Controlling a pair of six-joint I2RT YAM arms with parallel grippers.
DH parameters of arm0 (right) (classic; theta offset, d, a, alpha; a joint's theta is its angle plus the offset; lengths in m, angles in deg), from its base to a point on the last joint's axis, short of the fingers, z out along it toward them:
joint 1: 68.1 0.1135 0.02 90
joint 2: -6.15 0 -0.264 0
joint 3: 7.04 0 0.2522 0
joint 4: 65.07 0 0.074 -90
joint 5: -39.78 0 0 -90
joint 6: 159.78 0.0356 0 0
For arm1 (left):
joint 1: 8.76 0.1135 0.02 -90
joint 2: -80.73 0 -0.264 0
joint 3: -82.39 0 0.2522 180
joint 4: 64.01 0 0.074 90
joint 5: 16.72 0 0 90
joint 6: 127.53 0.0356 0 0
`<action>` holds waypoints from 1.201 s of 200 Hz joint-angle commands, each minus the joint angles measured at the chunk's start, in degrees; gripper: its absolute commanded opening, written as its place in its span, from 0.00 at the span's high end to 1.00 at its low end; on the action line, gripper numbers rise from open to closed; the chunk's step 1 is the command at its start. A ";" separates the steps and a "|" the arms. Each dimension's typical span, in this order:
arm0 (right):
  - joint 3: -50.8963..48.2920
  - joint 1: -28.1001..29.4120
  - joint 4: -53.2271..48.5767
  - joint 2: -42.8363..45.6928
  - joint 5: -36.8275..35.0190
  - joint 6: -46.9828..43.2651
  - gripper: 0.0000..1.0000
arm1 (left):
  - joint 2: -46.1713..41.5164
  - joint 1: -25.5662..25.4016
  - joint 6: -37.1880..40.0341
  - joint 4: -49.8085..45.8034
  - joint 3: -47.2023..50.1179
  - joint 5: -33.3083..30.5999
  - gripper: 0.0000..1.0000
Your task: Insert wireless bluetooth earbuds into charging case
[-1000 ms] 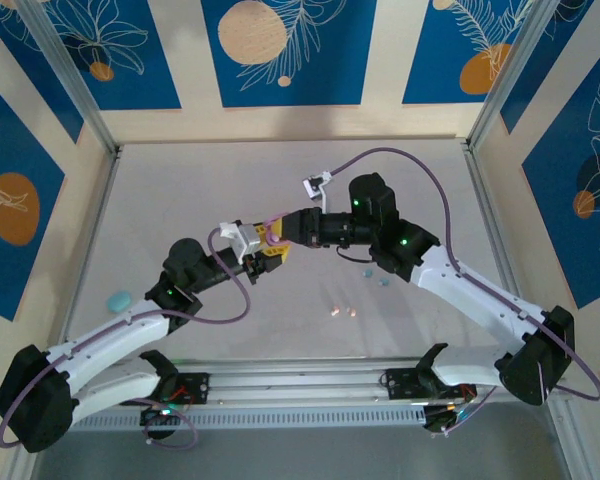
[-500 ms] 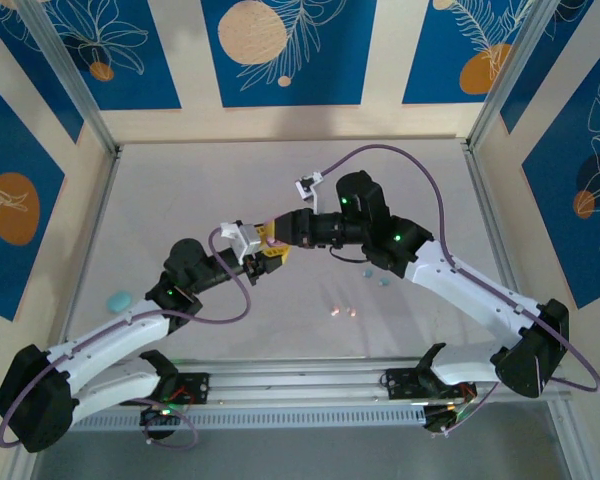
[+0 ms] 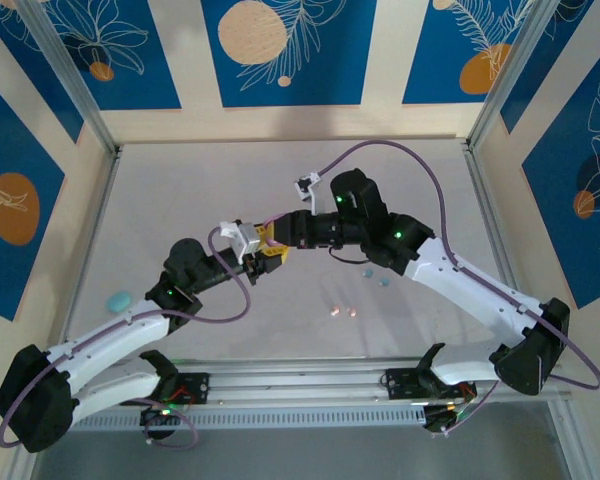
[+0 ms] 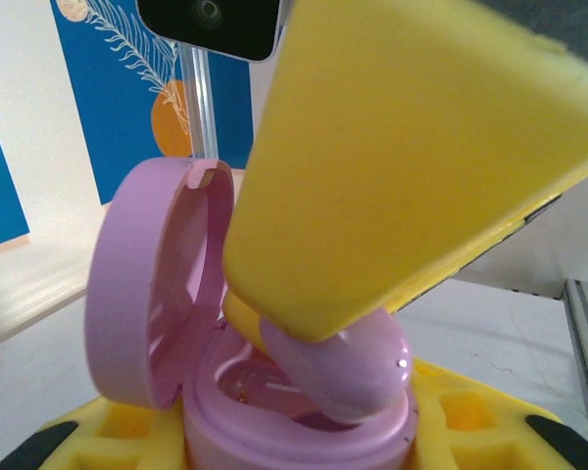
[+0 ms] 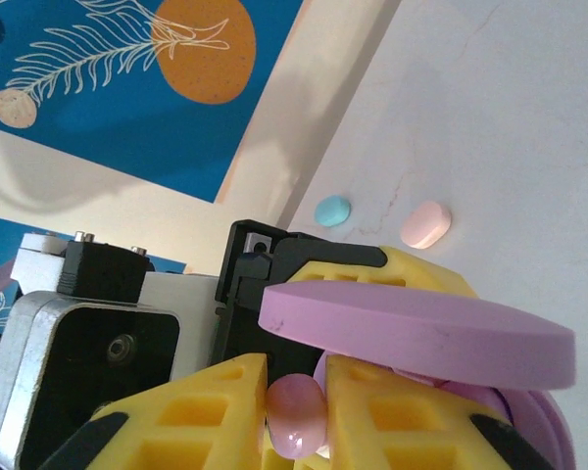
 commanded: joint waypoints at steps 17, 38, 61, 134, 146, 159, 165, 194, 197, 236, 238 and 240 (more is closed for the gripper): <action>1.75 0.51 -4.06 -1.18 -2.75 -1.55 0.73 | -0.69 -0.09 -1.00 5.06 -0.48 1.14 0.67; 2.03 0.54 -4.33 -1.16 -3.08 -1.55 0.72 | -0.69 -0.09 -1.01 5.06 -0.48 1.14 0.67; 2.16 0.59 -4.59 -0.96 -3.36 -1.63 0.72 | -0.72 -0.07 -1.07 5.02 -0.48 1.06 0.67; 2.69 0.94 -5.67 0.07 -5.20 -1.58 0.71 | -0.44 -0.03 -1.01 4.97 -0.57 0.87 0.67; 2.73 0.94 -5.80 0.21 -5.48 -1.54 0.71 | -0.37 -0.01 -1.08 4.97 -0.57 1.02 0.67; 2.77 0.92 -5.92 0.40 -5.83 -1.46 0.71 | -0.37 -0.04 -1.09 4.99 -0.61 1.05 0.67; 2.85 0.94 -5.92 0.45 -5.88 -1.49 0.70 | -0.37 -0.05 -1.14 4.97 -0.59 1.05 0.67; 3.03 0.94 -5.96 0.77 -6.23 -1.40 0.70 | -0.45 -0.07 -1.27 4.80 -0.65 0.96 0.67; 3.03 0.94 -5.97 0.81 -6.23 -1.37 0.69 | -0.46 -0.05 -1.27 4.79 -0.64 0.94 0.67; 2.95 0.94 -5.91 1.25 -6.74 -1.39 0.69 | -0.47 -0.04 -1.36 4.62 -0.74 0.87 0.67; 2.95 0.94 -5.99 1.24 -6.73 -1.40 0.69 | -0.46 -0.09 -1.42 4.62 -0.72 0.94 0.67; 2.95 0.94 -5.99 1.27 -6.75 -1.38 0.69 | -0.46 -0.08 -1.44 4.62 -0.74 0.96 0.67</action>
